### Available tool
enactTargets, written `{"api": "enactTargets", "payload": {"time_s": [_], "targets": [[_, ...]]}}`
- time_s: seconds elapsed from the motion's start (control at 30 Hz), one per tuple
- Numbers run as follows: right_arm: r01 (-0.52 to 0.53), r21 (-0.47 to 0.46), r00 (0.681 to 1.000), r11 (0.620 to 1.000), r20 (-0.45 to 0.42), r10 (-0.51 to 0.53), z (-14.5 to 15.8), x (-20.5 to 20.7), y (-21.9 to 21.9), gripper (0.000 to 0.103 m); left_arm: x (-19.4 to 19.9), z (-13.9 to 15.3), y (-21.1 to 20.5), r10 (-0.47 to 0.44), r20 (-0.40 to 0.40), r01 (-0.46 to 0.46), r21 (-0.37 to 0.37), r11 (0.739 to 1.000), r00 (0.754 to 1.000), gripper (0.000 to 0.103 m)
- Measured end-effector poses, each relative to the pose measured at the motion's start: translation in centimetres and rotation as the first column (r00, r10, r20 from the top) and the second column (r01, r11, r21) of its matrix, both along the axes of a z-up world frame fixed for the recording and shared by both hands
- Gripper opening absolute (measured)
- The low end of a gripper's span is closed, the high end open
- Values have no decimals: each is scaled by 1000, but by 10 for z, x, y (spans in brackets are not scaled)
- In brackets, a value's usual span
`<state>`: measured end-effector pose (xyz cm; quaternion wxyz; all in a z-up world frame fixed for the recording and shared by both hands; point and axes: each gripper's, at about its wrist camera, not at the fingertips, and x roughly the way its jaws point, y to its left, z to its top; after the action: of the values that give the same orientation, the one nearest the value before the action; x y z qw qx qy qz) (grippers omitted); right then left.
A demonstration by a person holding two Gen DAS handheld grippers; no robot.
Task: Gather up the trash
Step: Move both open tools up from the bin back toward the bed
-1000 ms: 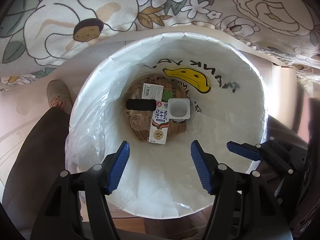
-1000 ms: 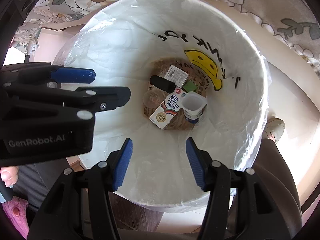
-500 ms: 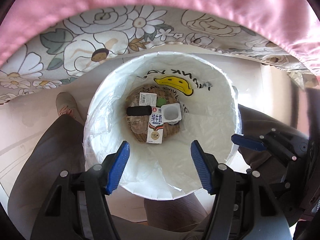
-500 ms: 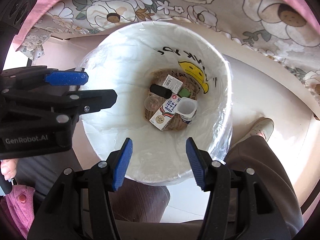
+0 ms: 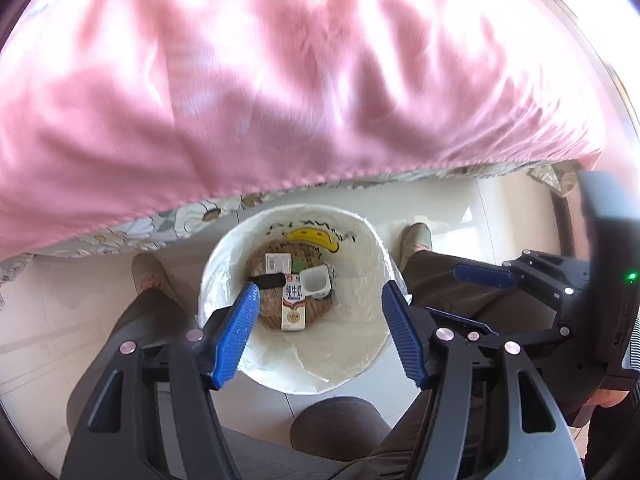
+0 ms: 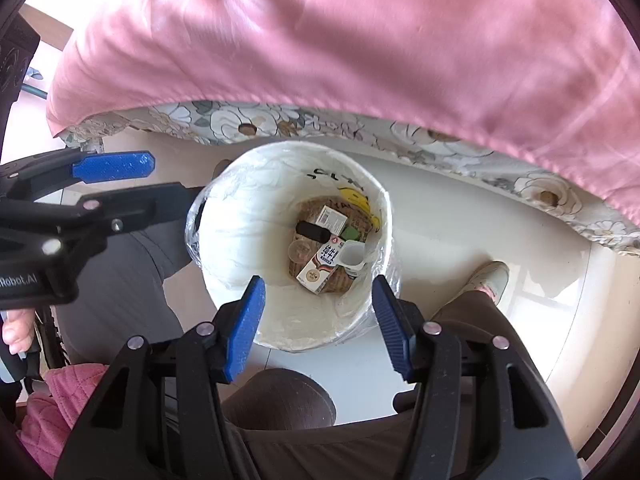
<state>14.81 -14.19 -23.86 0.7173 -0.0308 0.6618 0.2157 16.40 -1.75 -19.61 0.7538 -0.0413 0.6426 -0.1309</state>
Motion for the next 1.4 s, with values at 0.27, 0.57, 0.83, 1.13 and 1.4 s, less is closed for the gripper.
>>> {"api": "enactTargets", "payload": {"time_s": [0.27,0.57,0.83,1.13,1.4], "targets": [[11,6,985,1000,174,-11,91,9,-19,56,17,78,7,12,135,-10,-15,1000,991,70],[68,67,932,995,351,-88,195,44,-36,58,53,150,19,47,290,-63,45,997,956,76],[138,120,885,983,431,-177,243,97,-48,62,105,182,30,108,351,-131,43,990,930,78],[227,126,837,966,481,-259,271,168,-63,63,168,192,31,161,376,-198,60,978,912,79],[295,125,812,947,491,-318,271,234,-72,63,227,189,30,220,377,-270,84,959,900,79]]}}
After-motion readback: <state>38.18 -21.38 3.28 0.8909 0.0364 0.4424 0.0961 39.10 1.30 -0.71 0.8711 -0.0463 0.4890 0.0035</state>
